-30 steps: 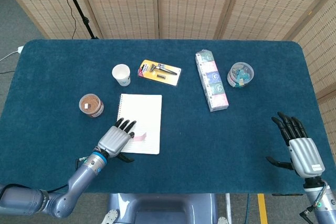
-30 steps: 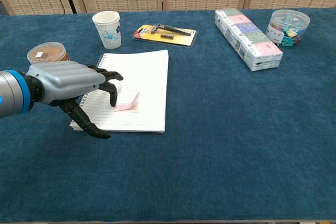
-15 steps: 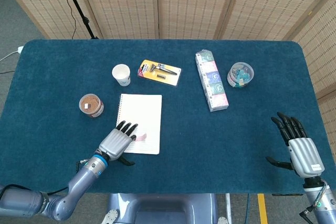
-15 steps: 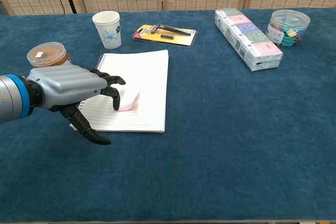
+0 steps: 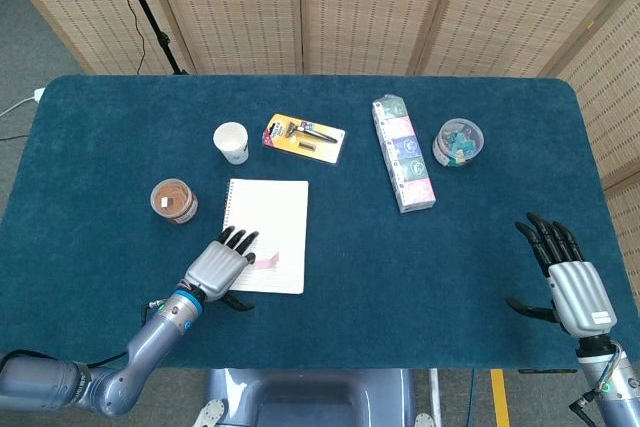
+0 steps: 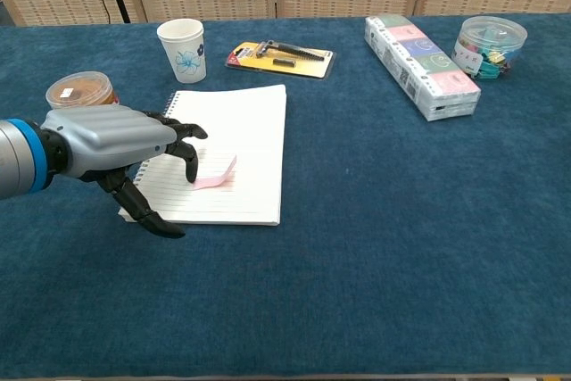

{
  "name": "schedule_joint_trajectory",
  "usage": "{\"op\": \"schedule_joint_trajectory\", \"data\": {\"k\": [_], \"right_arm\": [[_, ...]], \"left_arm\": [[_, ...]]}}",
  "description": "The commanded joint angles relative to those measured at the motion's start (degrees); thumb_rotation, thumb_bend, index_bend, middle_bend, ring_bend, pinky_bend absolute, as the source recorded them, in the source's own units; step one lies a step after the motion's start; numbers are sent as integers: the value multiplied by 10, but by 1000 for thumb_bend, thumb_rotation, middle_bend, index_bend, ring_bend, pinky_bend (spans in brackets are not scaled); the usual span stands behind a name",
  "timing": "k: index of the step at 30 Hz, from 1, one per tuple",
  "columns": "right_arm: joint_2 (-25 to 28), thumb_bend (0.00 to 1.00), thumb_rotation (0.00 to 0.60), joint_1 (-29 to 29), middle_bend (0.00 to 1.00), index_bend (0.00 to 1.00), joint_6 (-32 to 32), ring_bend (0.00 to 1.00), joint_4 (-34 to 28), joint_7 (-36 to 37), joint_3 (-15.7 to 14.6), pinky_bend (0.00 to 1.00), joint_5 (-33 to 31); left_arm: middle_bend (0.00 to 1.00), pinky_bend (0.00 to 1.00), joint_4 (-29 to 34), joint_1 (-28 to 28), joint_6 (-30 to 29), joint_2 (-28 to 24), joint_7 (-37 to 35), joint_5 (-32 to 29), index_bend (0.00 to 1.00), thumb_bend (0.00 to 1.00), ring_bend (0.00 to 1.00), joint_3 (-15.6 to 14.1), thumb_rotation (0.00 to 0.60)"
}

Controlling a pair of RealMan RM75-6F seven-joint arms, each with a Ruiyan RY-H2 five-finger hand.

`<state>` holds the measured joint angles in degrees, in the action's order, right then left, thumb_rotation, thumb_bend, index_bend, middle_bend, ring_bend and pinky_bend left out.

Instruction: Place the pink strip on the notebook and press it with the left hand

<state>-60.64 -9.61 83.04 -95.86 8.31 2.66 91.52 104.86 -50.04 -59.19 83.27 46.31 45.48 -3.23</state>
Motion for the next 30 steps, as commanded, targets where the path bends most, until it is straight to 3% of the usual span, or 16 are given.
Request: {"op": "schedule_joint_trajectory", "data": {"k": [1,11,17,20,25,28,30], "right_arm": [[0,0,600,0,0,0,0,0,-1,0,0,0,0],[1,0,600,1,0,0,2,0,-2,0,-1,0,2],[1,0,600,1,0,0,3,0,-2,-2,-1,0,4],[0,0,600,2,0,0,4,0,-1,-2,-2,0,5],[-7,0,600,4,0,0,16,0,2,-17,3,0,6],[-15,0,600,8,0,0,30,0,6,-26,7,0,8],[-19,0,600,10,0,0,37,0,8,-32,9,0,9]], "left_arm": [[0,0,2,-1,2,1,1,2,311,0,0,-2,261],[0,0,27,0,9,-13,-10,19,311,0,0,-7,261],[0,0,57,11,-5,-52,-42,52,298,0,0,0,260],[0,0,74,23,-20,-80,-63,80,237,0,0,2,256],[0,0,105,62,-71,-149,-104,158,11,0,0,-7,243],[0,0,108,98,-114,-184,-135,213,0,0,0,-19,258],[0,0,101,120,-136,-197,-159,246,0,0,0,-28,303]]}}
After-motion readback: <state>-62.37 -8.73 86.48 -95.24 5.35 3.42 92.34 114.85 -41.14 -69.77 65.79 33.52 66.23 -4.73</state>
